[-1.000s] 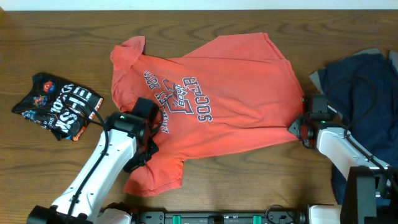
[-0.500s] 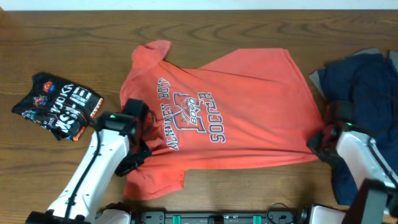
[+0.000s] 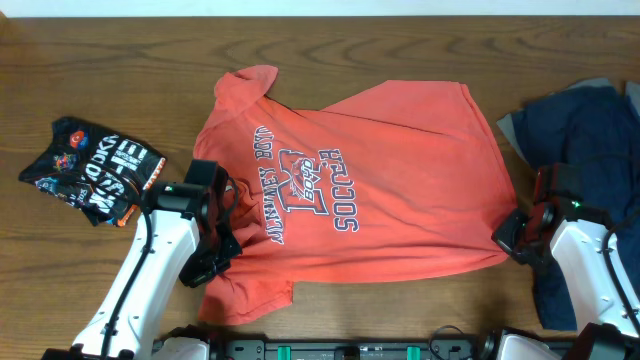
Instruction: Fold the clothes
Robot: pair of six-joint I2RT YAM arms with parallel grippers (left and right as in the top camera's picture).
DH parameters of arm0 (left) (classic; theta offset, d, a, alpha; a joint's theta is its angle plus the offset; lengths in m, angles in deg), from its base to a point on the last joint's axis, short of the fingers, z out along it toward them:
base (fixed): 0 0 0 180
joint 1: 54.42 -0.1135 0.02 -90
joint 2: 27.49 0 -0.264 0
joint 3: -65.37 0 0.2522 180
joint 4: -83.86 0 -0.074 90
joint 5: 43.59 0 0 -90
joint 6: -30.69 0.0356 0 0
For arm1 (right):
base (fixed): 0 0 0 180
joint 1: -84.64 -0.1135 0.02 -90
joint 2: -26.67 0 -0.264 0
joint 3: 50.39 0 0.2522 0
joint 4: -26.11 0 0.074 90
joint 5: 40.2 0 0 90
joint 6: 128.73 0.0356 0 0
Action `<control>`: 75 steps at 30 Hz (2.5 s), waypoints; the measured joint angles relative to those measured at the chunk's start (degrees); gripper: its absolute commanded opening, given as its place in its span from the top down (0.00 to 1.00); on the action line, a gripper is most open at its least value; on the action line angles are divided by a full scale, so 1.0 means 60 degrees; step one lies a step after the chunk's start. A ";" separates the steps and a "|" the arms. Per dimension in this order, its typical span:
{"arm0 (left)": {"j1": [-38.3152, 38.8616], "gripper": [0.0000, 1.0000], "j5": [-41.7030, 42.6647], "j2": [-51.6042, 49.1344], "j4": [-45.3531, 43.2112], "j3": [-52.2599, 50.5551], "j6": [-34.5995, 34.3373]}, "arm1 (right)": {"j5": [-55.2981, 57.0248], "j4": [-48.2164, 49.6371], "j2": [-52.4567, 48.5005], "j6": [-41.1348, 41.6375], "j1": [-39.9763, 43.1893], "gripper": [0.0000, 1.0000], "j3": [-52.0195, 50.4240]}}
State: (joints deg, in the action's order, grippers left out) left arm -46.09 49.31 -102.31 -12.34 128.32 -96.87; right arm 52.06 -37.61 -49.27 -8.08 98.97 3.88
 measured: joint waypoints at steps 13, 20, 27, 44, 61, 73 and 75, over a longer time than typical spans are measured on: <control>0.0000 0.94 0.0066 0.0015 -0.0044 0.0000 0.0102 | 0.0007 -0.0299 0.0004 -0.0288 0.0000 0.99 0.0007; 0.0000 0.94 0.0175 0.0954 -0.0055 0.0729 0.0794 | -0.0189 -0.1107 0.0302 -0.0747 0.0000 0.99 0.1198; 0.0000 0.94 0.0204 0.2025 -0.0831 0.2095 0.1209 | -0.0794 -0.1300 0.0900 -0.1213 0.0000 0.99 0.3264; -0.0007 0.32 0.0863 0.1792 0.1796 0.2040 0.1224 | -0.0350 -0.3136 0.0911 -0.1472 -0.0004 0.68 0.2379; -0.0007 0.30 0.0627 0.0550 -0.3949 0.2055 0.1752 | -0.2426 -0.0441 -0.0448 -0.3238 -0.0729 0.30 0.3595; -0.0466 0.30 0.0331 -0.4248 -0.9602 0.2080 0.3344 | -0.2641 0.4171 -0.3763 -0.3840 -0.1435 0.22 0.4929; -0.0729 0.30 0.0266 -0.4801 -1.0262 0.2091 0.3326 | -0.2637 0.4929 -0.4306 -0.3898 -0.1515 0.21 0.4943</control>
State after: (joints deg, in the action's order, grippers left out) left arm -50.46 50.91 -131.12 -73.91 140.87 -76.92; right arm 36.24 -8.04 -75.10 -31.47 89.88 33.54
